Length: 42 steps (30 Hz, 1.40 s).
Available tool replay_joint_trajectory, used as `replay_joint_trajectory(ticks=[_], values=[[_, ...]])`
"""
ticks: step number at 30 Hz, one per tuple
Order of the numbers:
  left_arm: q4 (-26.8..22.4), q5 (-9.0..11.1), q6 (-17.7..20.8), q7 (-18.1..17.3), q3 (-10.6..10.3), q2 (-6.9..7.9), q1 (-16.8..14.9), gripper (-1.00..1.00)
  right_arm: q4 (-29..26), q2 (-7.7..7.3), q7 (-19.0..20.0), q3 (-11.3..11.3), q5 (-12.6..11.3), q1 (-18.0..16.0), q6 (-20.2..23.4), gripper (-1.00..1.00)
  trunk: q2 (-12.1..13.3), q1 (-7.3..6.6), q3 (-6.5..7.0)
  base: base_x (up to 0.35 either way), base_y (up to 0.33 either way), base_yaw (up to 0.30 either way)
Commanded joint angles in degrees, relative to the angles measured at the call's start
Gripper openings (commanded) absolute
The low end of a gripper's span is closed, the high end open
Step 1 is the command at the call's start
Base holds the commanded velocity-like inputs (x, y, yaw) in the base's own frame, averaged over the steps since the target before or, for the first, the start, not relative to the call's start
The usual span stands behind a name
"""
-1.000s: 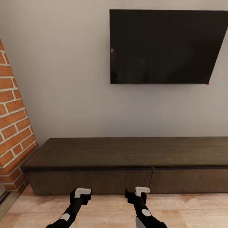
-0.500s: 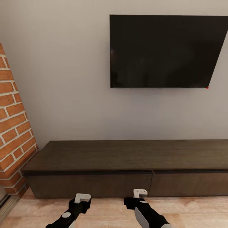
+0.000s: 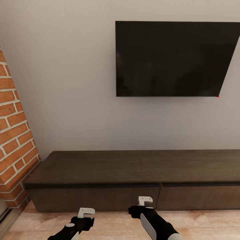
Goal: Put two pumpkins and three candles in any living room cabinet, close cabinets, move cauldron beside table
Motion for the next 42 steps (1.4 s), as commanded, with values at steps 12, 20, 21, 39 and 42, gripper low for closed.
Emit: replay_joint_trajectory(ticks=[12, 20, 21, 39, 42], values=[[-0.05, 0.57, 0.33, 0.13, -0.47, 0.06, 0.00, 1.00, -0.05, -0.03, -0.37, 0.52, -0.55, 0.00, -0.03, 1.00, 2.80, -1.55, 1.20, 0.000, 0.000, -0.001], [-0.11, 0.44, 0.18, 0.16, -0.84, 0.02, 0.00, 1.00, 0.05, -0.09, 3.04, 0.62, -0.44, 0.01, 0.06, 1.00, 2.80, -1.55, 1.25, 0.000, 0.000, -0.194], [-0.12, 0.44, 0.16, 0.15, -0.87, 0.03, -0.01, 1.00, 0.06, -0.11, 3.60, 0.62, -0.41, 0.01, 0.06, 1.00, 2.80, -1.55, 1.25, 0.000, 0.000, -0.256], [-0.17, 0.42, -0.55, 0.03, -1.17, 0.10, 0.01, 1.00, 0.19, -6.43, 24.69, -0.76, -0.59, 0.08, -0.12, 1.00, 2.80, -1.55, 1.07, -0.075, 0.000, -0.168], [-0.17, 0.40, -0.61, 0.06, -1.16, 0.00, 0.00, 1.00, 0.24, -7.29, 30.31, -3.06, -0.41, 0.11, -0.32, 1.00, 2.80, -1.55, 0.96, -0.004, 0.000, -0.111]])
